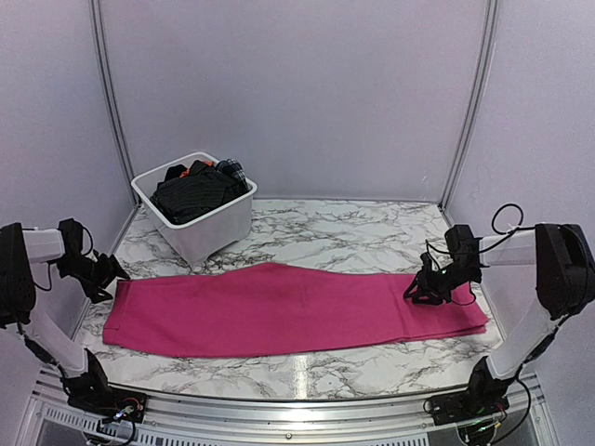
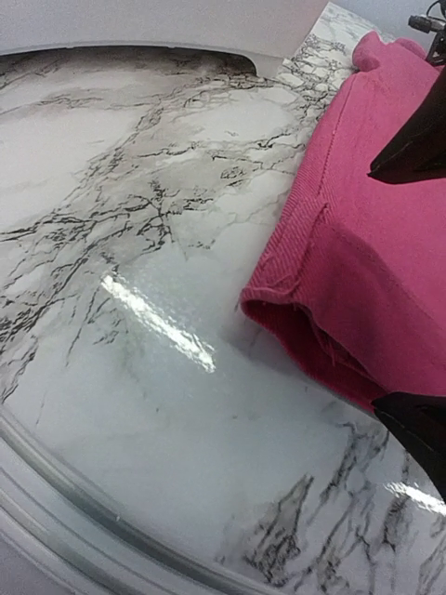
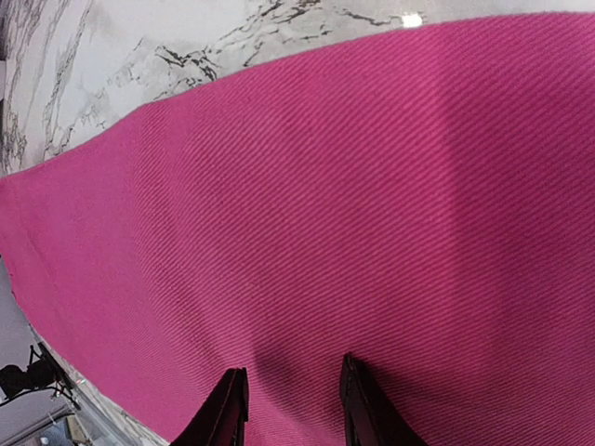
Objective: Fold and stack the mixed laundry pile
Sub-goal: Adjust the rectangle-folded trousers at the center of the board.
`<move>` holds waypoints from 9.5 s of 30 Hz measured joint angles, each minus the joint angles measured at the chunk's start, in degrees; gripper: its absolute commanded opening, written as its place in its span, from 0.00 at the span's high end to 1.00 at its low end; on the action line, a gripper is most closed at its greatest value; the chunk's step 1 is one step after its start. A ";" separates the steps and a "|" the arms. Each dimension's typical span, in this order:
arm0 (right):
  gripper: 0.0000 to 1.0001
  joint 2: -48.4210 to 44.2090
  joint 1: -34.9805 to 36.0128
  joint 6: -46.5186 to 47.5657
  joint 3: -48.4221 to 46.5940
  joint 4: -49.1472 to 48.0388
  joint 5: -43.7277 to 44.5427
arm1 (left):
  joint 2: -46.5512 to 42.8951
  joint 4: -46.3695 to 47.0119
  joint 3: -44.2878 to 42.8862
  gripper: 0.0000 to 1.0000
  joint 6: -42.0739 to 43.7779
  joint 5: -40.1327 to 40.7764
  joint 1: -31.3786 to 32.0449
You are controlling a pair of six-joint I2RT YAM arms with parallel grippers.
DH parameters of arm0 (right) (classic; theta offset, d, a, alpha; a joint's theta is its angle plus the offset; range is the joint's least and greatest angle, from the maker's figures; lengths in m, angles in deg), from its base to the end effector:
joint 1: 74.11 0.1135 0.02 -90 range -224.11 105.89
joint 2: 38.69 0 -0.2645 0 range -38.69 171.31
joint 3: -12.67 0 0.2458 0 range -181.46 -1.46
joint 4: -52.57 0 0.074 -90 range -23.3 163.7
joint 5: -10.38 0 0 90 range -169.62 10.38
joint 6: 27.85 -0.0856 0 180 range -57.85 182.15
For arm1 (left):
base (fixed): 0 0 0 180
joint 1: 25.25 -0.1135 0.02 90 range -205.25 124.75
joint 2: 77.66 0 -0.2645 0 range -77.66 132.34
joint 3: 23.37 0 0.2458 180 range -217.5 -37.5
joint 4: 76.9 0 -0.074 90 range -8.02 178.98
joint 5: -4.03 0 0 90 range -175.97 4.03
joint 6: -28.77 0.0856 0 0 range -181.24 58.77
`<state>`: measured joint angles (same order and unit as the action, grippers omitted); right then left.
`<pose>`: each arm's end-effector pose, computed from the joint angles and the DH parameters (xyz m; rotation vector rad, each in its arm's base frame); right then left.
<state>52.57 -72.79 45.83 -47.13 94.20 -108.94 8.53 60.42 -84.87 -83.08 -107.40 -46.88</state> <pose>0.2777 0.0483 0.1074 0.2598 2.8153 0.7947 0.2764 0.0759 0.1329 -0.9065 2.5498 -0.5127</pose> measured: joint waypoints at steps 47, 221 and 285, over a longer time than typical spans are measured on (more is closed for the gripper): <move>0.66 1.40 -6.82 1.60 -1.33 0.81 -0.20 | -17.79 -13.73 -2.29 0.68 -18.47 0.72 4.57; 1.00 47.60 37.09 6.54 -63.32 5.40 -7.67 | -11.04 -9.11 4.26 0.04 -12.46 5.88 5.44; 1.00 42.69 31.91 2.84 -53.94 -0.48 -7.80 | -11.04 4.74 9.88 0.38 -21.66 -7.65 16.24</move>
<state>95.26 -40.88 48.67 -101.07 93.72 -116.75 -2.50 65.16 -74.99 -104.74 -115.05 -30.64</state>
